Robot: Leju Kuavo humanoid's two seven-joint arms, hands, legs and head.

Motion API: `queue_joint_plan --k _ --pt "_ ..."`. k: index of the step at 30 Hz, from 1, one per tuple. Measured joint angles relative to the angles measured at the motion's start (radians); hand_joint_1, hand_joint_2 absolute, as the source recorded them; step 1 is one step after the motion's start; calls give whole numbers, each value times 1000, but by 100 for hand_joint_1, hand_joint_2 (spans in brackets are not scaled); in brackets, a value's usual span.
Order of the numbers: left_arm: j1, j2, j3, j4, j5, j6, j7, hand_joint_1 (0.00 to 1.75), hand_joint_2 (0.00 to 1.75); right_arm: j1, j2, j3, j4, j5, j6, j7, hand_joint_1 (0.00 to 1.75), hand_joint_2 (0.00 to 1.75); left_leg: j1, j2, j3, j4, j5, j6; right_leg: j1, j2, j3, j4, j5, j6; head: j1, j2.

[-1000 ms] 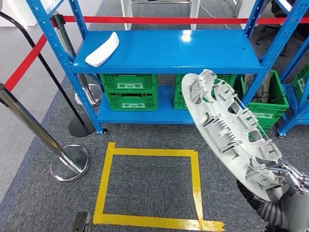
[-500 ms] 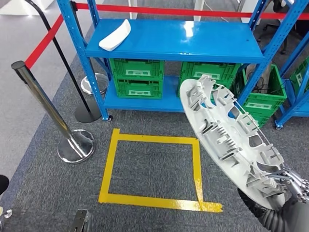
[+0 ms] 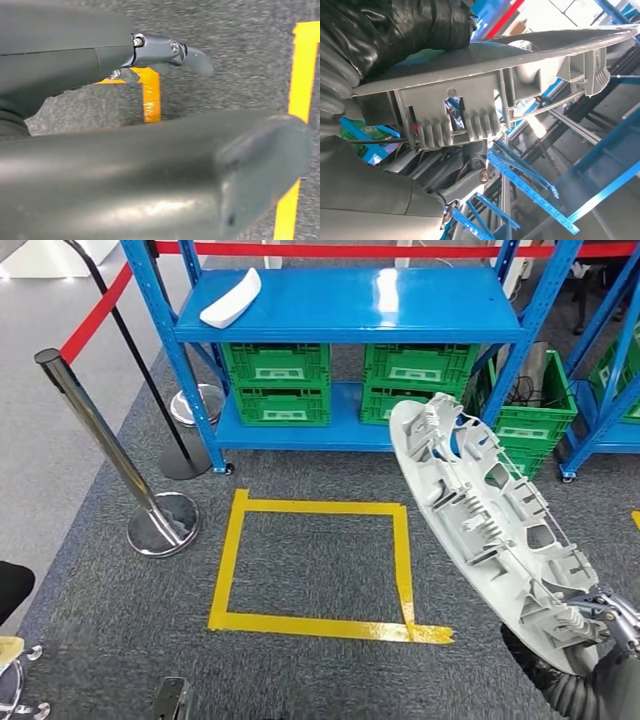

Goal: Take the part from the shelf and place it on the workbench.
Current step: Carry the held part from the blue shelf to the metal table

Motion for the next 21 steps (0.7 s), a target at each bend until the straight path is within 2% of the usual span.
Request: queue_joint_plan --k 1,2,3,4,5,6,7,8,10,11,12,13,14,15,16,17,18,19,21 --pt "-1 0 0 0 0 0 0 0 0 0 0 0 0 0 0 0 175 175 2 0 3 51 -6 -3 0 0 -19 5 14 1 0 0" --pt "-1 0 0 0 1 0 0 0 0 0 0 0 0 0 0 0 175 175 4 0 20 67 12 -4 0 0 -39 12 25 3 0 0" --pt "-2 0 0 0 1 0 0 0 0 0 0 0 0 0 0 0 175 175 5 0 52 47 41 -3 0 0 -60 20 36 5 -1 0" --pt "-2 0 0 0 2 0 0 0 0 1 0 0 0 0 0 0 175 175 6 0 100 -7 64 0 0 0 -77 27 44 8 -1 0" --pt "-3 0 -1 0 3 0 -1 0 0 1 1 -1 0 0 0 0 175 175 5 -1 158 -87 67 5 1 0 -92 34 52 12 -1 0" --pt "-4 1 -2 0 4 1 -1 0 0 1 1 -1 0 0 0 0 175 175 4 -2 209 -163 57 11 2 -1 -101 38 60 17 0 0" --pt "-6 1 -3 0 7 1 -2 0 0 0 1 -2 0 0 0 1 175 175 2 -2 243 -220 43 17 2 -2 -106 38 68 23 0 0" --pt "-7 1 -5 0 10 2 -3 0 0 -2 1 -2 0 -2 -1 1 175 175 -2 -3 258 -253 32 24 1 -2 -110 36 77 30 0 0" --pt "-7 0 -10 0 18 -2 -4 0 0 -7 1 -2 0 -11 -1 3 175 175 -3 -1 248 -266 45 39 -2 -2 -115 31 88 43 -1 0" --pt "-8 0 -13 0 21 -5 -4 0 0 -9 1 -3 0 -18 0 4 175 175 -3 0 239 -269 55 48 -3 -1 -123 40 74 48 0 0" --pt "-9 0 -15 0 22 -9 -4 0 0 -10 1 -4 0 -29 0 6 175 175 -2 2 229 -273 67 56 -4 2 -134 66 40 50 2 0" --pt "-10 0 -16 0 23 -12 -4 0 0 -11 1 -4 0 -43 2 7 175 175 -2 3 217 -274 78 62 -4 4 -149 112 -8 51 4 0" --pt "-11 0 -18 0 25 -15 -2 0 0 -13 1 -4 0 -60 5 7 175 175 -3 4 204 -273 89 66 -4 5 -167 174 -57 53 7 0" --pt "-12 -1 -18 0 27 -17 -1 0 0 -14 0 -4 0 -78 9 8 175 175 -5 5 192 -272 99 67 -4 5 -181 239 -89 55 8 0" --pt "-12 -1 -19 0 30 -19 0 0 0 -15 0 -4 0 -94 13 6 175 175 -7 7 179 -270 108 67 -4 5 -188 288 -96 56 8 0" --pt "-11 -1 -20 0 33 -20 1 0 0 -15 0 -4 0 -108 17 4 175 175 -8 10 166 -267 116 67 -4 5 -181 310 -82 57 8 0" --pt "-11 -1 -21 0 35 -21 2 0 0 -14 0 -4 0 -121 20 0 175 175 -8 13 154 -263 122 65 -4 4 -154 290 -53 57 8 0" --pt "-11 -1 -22 0 36 -22 1 0 0 -14 0 -4 0 -132 23 -4 175 175 -8 16 145 -257 127 63 -4 0 -108 233 -25 57 8 0" --pt "-12 -2 -26 0 38 -22 1 0 0 -21 0 -5 0 -148 30 -10 175 175 -12 22 132 -244 132 56 -1 -19 -7 87 -17 56 8 0"
